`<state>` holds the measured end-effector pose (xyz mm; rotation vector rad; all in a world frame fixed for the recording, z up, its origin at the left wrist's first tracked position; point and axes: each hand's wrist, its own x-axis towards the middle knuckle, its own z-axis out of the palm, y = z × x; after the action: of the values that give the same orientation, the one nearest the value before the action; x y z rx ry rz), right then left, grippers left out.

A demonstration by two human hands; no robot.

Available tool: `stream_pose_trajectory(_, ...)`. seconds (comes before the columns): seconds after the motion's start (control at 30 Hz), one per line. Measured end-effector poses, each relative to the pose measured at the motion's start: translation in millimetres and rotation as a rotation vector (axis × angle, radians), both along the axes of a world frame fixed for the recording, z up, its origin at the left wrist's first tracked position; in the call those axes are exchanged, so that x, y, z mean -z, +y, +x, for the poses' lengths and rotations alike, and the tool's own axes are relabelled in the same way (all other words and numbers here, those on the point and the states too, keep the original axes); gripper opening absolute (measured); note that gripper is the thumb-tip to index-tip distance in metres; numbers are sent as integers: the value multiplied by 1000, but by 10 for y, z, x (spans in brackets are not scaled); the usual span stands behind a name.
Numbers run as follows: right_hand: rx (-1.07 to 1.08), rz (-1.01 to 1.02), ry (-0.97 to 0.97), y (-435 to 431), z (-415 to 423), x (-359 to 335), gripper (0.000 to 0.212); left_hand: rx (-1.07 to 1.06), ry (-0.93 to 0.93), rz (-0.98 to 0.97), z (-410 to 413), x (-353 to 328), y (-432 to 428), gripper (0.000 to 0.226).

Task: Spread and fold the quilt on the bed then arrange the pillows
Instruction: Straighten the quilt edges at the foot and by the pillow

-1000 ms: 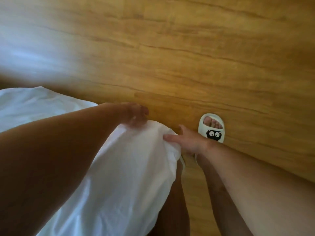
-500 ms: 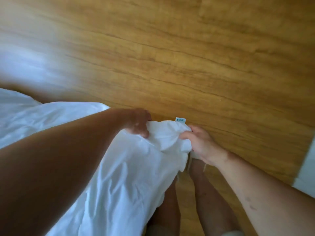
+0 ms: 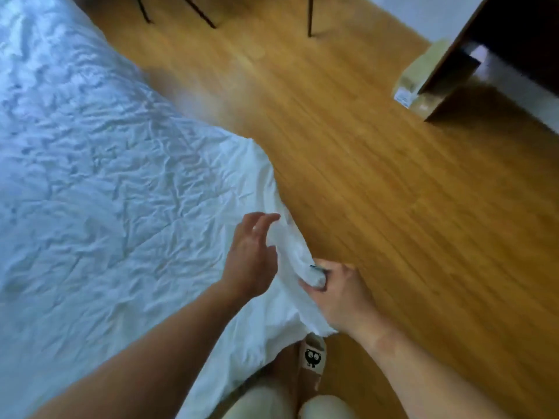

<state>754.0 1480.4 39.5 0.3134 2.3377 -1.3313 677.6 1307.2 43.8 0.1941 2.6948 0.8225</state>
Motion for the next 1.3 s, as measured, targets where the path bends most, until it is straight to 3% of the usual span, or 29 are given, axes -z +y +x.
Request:
stream_pose_trajectory(0.07,-125,44,42,-277,113,-218,4,-457,-291,264,357,-355,-254,34)
stream_pose_trajectory(0.13,-239,87,128,-580,268,-427,6,-697,-644,560,742,-661,-445,35)
stream_pose_trajectory(0.2,-320,93,193,-884,464,-644,7,-723,-727,651,1080,-937,-646,47)
stream_pose_trajectory(0.3,-454,174,247,-1271,791,-930,20,-822,-740,725,1396,-1238,-982,41)
stream_pose_trajectory(0.4,-621,227,304,-1647,1096,-1120,34,-835,-664,661,1680,-1415,-1314,34)
stream_pose_trajectory(0.5,-767,158,275,-2016,1347,-1325,42,-884,-443,527,2046,-1523,-1707,11)
stream_pose_trajectory(0.57,-842,85,230,-2202,1431,-1434,58,-907,-343,467,2303,-1572,-2025,16)
stream_pose_trajectory(0.67,-915,30,222,-2463,1477,-1517,63,-832,-232,251,2691,-1524,-2505,16)
stream_pose_trajectory(0.73,-945,87,324,-2687,1447,-1560,65,-792,-157,118,2926,-1460,-2796,8)
stream_pose_trajectory(0.93,-1287,447,646,-3733,1385,-1750,87,-758,31,44,3718,-1526,-3519,27)
stream_pose_trajectory(1.07,-1440,614,667,-4496,1469,-1818,71,-793,102,65,4167,-1708,-4034,20)
stream_pose_trajectory(1.17,-1419,585,719,-5035,1623,-1837,42,-860,112,94,4495,-1817,-4445,17)
stream_pose_trajectory(1.3,-1407,507,748,-5674,1873,-1784,23,-1004,110,166,4881,-1815,-4930,14)
